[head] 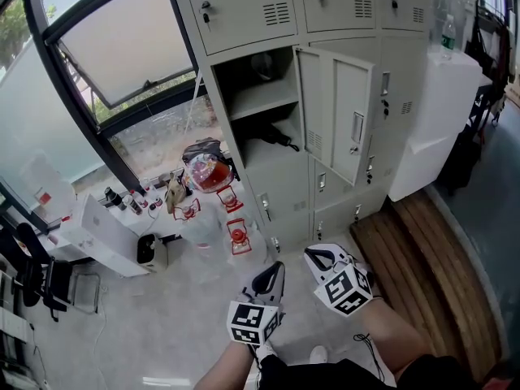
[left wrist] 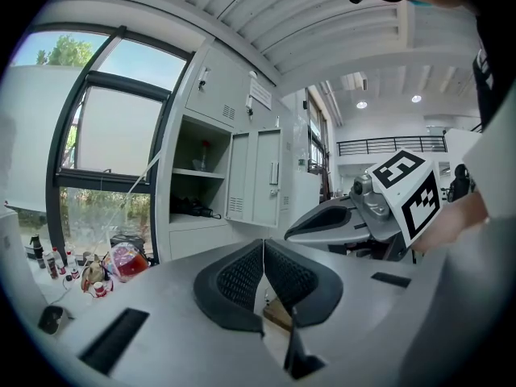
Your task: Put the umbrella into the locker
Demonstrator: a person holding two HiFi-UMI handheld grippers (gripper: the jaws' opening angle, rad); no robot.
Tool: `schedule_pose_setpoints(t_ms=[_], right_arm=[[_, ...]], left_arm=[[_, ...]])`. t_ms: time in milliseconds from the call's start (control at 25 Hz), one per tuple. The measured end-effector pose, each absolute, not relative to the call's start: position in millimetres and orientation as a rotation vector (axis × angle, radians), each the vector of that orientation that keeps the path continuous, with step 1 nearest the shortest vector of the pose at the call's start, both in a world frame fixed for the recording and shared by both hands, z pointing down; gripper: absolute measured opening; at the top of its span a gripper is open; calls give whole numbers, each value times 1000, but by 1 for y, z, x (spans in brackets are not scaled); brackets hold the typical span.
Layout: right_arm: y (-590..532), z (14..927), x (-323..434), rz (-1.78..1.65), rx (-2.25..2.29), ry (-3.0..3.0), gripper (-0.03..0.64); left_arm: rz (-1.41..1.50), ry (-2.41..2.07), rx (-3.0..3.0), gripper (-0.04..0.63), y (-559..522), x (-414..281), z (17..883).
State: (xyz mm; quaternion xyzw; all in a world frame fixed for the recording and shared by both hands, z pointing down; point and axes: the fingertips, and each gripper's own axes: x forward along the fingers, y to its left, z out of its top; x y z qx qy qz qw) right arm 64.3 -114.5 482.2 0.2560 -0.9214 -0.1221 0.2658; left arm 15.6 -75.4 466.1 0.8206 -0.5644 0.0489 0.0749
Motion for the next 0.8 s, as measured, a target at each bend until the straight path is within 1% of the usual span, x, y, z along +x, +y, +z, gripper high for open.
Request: schedule_pose_setpoints(t_ms=[800], right_arm=[[-90,474,72,-357,677,-2520,54]], left_arm=[[156,-1728,2469,17,-53,28,458]])
